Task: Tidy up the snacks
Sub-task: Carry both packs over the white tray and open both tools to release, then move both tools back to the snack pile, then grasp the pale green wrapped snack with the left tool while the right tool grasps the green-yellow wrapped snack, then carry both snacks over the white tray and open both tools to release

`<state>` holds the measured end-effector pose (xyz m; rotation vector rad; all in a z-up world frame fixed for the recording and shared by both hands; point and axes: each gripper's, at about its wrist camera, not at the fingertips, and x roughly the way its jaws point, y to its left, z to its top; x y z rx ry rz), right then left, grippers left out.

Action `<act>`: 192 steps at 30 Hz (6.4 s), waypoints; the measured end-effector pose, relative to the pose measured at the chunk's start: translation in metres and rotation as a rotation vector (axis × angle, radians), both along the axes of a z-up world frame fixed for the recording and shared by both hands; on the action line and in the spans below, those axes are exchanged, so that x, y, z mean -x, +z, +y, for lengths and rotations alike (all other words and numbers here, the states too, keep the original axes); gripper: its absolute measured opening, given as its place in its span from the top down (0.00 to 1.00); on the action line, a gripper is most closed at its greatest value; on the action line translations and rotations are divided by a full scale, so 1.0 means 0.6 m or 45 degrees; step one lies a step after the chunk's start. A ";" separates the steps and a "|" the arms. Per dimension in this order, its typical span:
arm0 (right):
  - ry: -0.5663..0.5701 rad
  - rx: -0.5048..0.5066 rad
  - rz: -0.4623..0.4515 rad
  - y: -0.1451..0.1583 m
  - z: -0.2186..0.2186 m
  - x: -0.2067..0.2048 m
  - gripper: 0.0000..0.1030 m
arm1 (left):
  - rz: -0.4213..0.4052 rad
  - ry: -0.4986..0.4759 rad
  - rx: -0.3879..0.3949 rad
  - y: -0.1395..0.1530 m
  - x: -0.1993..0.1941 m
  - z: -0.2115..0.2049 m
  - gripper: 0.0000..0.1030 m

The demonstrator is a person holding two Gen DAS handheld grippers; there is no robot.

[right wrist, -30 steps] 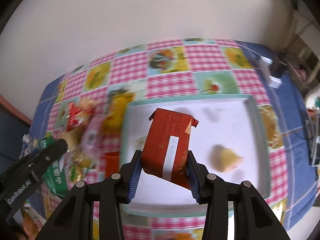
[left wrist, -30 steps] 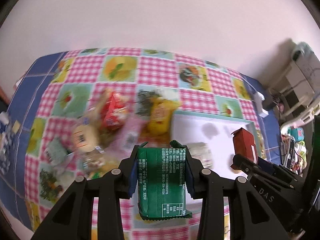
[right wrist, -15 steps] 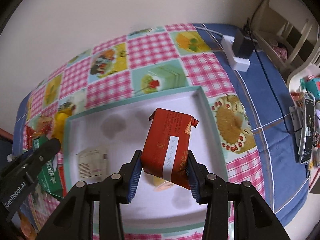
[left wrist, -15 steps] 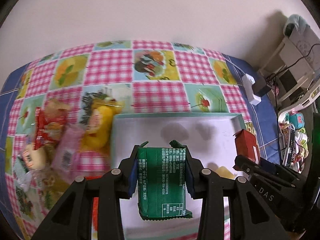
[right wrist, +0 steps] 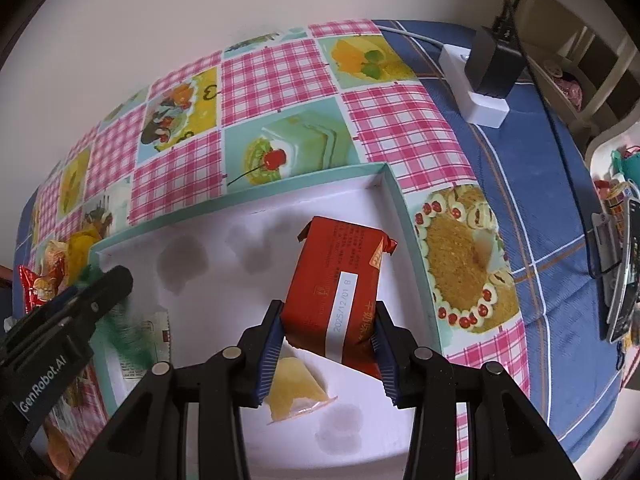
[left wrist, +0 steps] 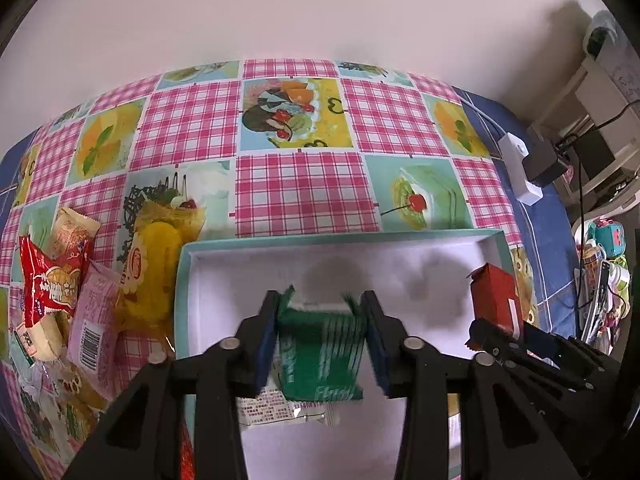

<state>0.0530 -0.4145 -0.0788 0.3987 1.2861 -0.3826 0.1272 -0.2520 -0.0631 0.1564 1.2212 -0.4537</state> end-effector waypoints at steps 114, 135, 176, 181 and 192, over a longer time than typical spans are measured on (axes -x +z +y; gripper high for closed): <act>0.515 -0.085 0.130 -0.092 0.616 -0.084 0.28 | 0.358 0.540 -0.002 -0.106 -0.115 0.605 0.44; 0.547 -0.109 0.042 0.012 0.559 -0.038 0.48 | 0.277 0.563 0.035 -0.034 -0.001 0.575 0.57; 0.028 -0.055 -0.015 0.064 0.060 0.128 0.48 | 0.167 0.049 0.012 0.058 0.110 0.085 0.57; 0.012 -0.061 0.001 0.051 0.038 0.140 0.48 | 0.172 0.042 0.004 0.045 0.120 0.070 0.58; 0.017 -0.077 0.036 0.022 0.024 0.151 0.48 | 0.185 0.040 -0.006 0.016 0.131 0.057 0.58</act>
